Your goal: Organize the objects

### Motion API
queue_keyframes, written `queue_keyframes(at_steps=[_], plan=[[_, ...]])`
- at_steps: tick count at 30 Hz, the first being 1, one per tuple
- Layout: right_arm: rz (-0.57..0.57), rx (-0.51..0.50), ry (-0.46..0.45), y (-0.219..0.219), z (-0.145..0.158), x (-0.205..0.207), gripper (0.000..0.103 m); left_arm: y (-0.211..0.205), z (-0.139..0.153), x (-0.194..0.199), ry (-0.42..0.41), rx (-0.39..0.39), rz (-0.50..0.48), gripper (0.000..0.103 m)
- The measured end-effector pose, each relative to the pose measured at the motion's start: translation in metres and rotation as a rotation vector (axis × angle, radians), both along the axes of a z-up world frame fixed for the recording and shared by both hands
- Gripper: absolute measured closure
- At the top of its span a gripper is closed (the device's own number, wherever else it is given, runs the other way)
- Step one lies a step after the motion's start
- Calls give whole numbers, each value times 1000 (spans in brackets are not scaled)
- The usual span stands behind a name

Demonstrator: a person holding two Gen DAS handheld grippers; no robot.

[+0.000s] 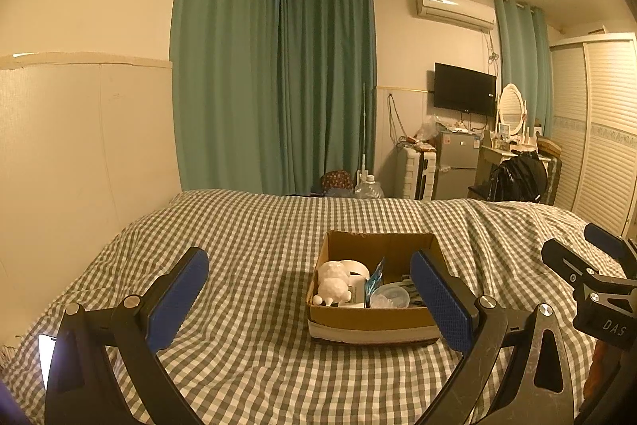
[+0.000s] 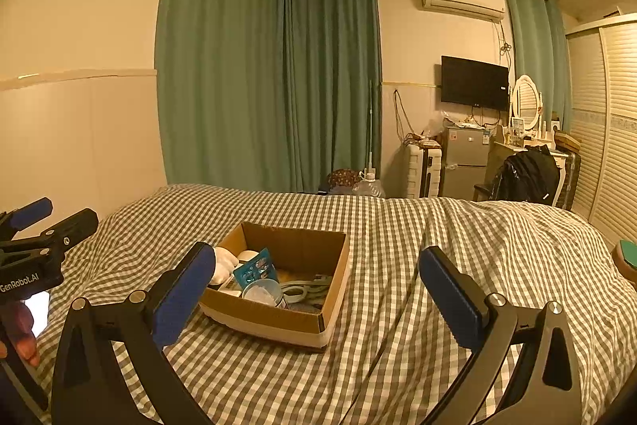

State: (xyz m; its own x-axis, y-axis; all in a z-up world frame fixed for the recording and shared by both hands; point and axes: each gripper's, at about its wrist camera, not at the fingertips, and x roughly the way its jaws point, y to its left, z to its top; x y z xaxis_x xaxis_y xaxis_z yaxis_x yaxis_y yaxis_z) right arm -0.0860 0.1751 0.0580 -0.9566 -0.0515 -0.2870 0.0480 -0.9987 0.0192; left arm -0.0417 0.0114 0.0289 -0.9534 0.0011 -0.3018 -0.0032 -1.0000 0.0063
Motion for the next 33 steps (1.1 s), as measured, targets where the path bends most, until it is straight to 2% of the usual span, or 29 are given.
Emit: queue_keyframes(at_steps=[33], plan=[[-1, -2, -26, -8, -9, -14, 0, 3, -4, -3, -21, -6, -4, 0]])
